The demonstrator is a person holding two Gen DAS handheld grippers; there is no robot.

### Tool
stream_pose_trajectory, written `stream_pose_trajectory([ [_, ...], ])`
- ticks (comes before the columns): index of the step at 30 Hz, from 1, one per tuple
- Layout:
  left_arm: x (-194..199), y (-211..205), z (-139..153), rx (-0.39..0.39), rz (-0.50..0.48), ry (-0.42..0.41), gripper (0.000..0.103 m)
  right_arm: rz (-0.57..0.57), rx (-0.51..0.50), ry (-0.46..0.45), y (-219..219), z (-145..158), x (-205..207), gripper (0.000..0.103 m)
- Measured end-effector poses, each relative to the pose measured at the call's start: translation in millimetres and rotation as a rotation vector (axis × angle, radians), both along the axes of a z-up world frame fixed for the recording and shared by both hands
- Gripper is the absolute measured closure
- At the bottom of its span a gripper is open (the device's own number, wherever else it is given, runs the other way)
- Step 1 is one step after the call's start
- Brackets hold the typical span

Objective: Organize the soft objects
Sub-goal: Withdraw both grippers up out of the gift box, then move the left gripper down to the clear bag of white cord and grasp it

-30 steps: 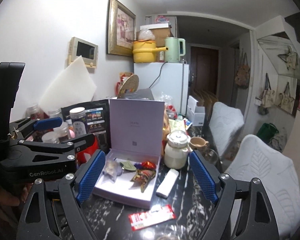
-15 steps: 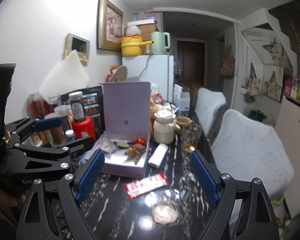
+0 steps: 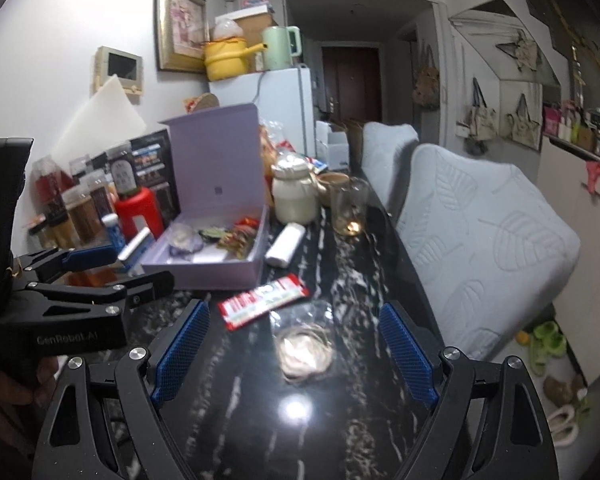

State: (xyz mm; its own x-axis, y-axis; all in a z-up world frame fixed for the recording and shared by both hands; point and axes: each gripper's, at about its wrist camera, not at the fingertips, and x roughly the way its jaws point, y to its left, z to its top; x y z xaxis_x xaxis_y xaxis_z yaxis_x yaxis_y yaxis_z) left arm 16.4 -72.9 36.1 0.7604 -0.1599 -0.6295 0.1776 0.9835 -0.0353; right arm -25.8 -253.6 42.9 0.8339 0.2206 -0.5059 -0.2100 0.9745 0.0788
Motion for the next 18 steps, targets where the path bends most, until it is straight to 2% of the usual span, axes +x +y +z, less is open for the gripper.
stream_pose_trajectory([
  [3,6.7,-6.3,-17.7,-0.019,0.012,0.030,0.013,-0.027,-0.008,-0.001,-12.7,-12.7,1.7,0.015],
  [7,16.9,-23.9,-42.4,0.015,0.015,0.076,0.013,-0.048,0.005,0.030,-30.6,-30.8,9.9,0.015],
  [13,32.8,-47.7,-69.3,-0.030,-0.011,0.144,0.013,-0.067,0.006,0.093,-53.9,-53.8,26.3,0.015],
  [18,46.9,-65.6,-82.7,-0.046,-0.028,0.169,0.013,-0.075,0.010,0.139,-69.4,-66.9,37.2,0.015],
])
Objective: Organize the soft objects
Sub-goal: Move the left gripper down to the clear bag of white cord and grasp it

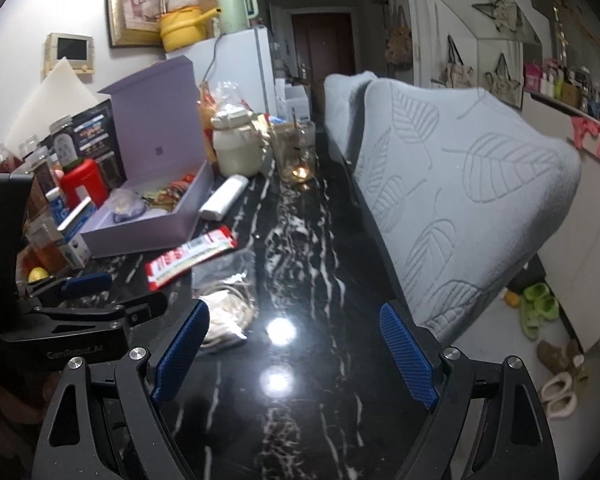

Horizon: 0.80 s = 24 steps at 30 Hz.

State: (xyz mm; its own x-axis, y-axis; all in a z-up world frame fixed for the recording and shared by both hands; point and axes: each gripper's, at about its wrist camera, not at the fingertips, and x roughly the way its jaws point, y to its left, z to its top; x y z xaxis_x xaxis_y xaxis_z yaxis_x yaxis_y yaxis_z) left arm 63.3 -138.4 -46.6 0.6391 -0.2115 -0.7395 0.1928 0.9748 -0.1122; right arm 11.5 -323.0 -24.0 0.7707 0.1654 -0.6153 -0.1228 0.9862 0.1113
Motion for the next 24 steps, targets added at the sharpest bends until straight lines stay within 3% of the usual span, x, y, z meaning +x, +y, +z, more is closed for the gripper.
stream_pose_trajectory([
  [16,56.3,-40.3,-44.3,-0.037,-0.007,0.168,0.013,-0.059,0.003,0.087,-31.6,-18.6,34.4,0.015],
  [19,63.3,-42.5,-53.9,0.000,0.013,0.201,0.013,-0.059,0.000,0.088,-33.8,-18.1,39.5,0.015],
  [24,63.5,-44.7,-56.0,0.052,0.019,0.189,0.013,-0.044,0.014,0.087,-31.9,-18.3,45.2,0.015],
])
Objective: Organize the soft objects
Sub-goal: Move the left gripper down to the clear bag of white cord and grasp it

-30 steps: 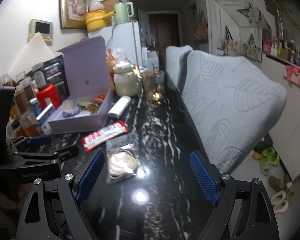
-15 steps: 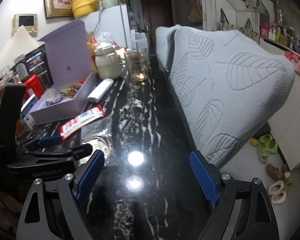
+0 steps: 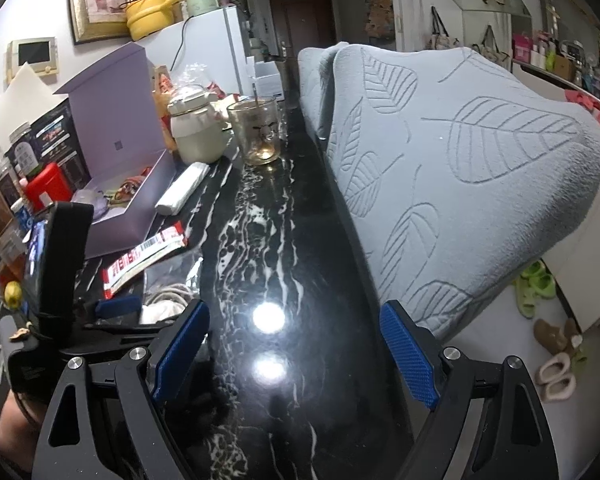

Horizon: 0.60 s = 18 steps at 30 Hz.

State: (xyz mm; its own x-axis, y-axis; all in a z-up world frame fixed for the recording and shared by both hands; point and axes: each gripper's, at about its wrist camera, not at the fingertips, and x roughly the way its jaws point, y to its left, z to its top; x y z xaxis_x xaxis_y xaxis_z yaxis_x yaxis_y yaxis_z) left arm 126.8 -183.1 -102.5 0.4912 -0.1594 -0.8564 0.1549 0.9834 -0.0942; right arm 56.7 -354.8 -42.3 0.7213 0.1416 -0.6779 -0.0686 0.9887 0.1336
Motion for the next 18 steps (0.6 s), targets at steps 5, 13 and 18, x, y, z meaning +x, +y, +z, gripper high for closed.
stream_pose_trajectory([
  [5,-9.9,-1.6,-3.1,0.048,-0.012,-0.036,0.010,0.018,0.010,0.004,4.4,-2.2,4.0,0.015],
  [13,-13.5,3.7,-5.6,0.072,-0.033,-0.050,0.000,0.026,0.028,0.011,5.9,-4.7,4.6,0.015],
  [18,-11.6,2.6,-5.7,0.071,-0.072,-0.060,0.000,0.024,0.031,0.009,4.8,-5.0,0.6,0.015],
])
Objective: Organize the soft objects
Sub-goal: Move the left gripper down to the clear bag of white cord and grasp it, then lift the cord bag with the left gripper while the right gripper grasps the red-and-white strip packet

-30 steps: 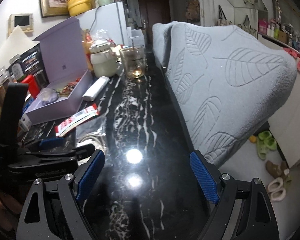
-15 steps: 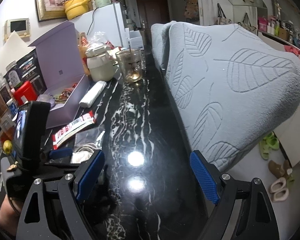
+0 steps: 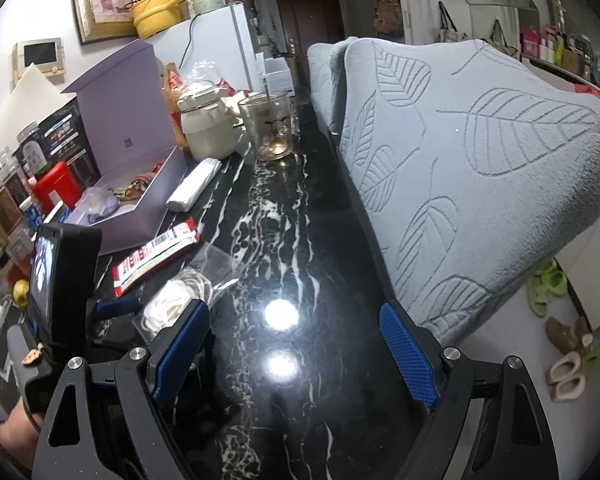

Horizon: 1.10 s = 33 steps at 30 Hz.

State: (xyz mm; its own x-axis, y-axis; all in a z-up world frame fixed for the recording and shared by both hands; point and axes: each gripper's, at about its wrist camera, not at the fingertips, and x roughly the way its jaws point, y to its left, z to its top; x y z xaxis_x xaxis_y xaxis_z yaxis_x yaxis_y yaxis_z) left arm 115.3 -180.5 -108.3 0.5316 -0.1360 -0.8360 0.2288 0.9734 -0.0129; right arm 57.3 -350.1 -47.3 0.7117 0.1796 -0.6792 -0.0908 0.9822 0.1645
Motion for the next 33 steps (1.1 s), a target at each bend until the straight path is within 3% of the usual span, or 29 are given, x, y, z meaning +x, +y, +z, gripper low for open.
stream_pose_trajectory([
  [3,0.5,-0.3,-0.6,-0.006,-0.027,-0.021,0.000,-0.008,0.009,0.011,-0.9,-2.7,-0.6,0.015],
  [4,0.1,-0.5,0.0,-0.009,-0.033,-0.029,0.007,-0.010,0.013,0.016,-1.9,-3.9,-0.5,0.015],
  [5,-1.3,-0.8,1.9,-0.012,-0.039,-0.042,0.022,-0.012,0.018,0.021,-2.7,-5.0,-0.2,0.015],
  [11,-3.7,-2.5,6.3,-0.016,-0.083,-0.066,0.047,-0.025,0.042,0.035,-5.0,-7.8,0.9,0.015],
  [16,-9.7,9.9,11.1,-0.060,-0.068,-0.044,0.048,-0.007,0.054,0.037,1.3,-8.0,2.7,0.015],
  [20,-19.5,26.3,26.0,-0.078,-0.047,-0.076,0.048,0.018,0.049,0.041,12.1,-7.9,7.9,0.015],
  [26,-28.3,69.4,41.9,-0.071,0.038,-0.115,0.048,0.086,0.051,0.048,44.3,-8.0,19.4,0.015],
  [33,-27.5,124.8,39.3,-0.073,0.147,-0.117,0.048,0.183,0.068,0.070,97.0,-12.4,40.4,0.015],
])
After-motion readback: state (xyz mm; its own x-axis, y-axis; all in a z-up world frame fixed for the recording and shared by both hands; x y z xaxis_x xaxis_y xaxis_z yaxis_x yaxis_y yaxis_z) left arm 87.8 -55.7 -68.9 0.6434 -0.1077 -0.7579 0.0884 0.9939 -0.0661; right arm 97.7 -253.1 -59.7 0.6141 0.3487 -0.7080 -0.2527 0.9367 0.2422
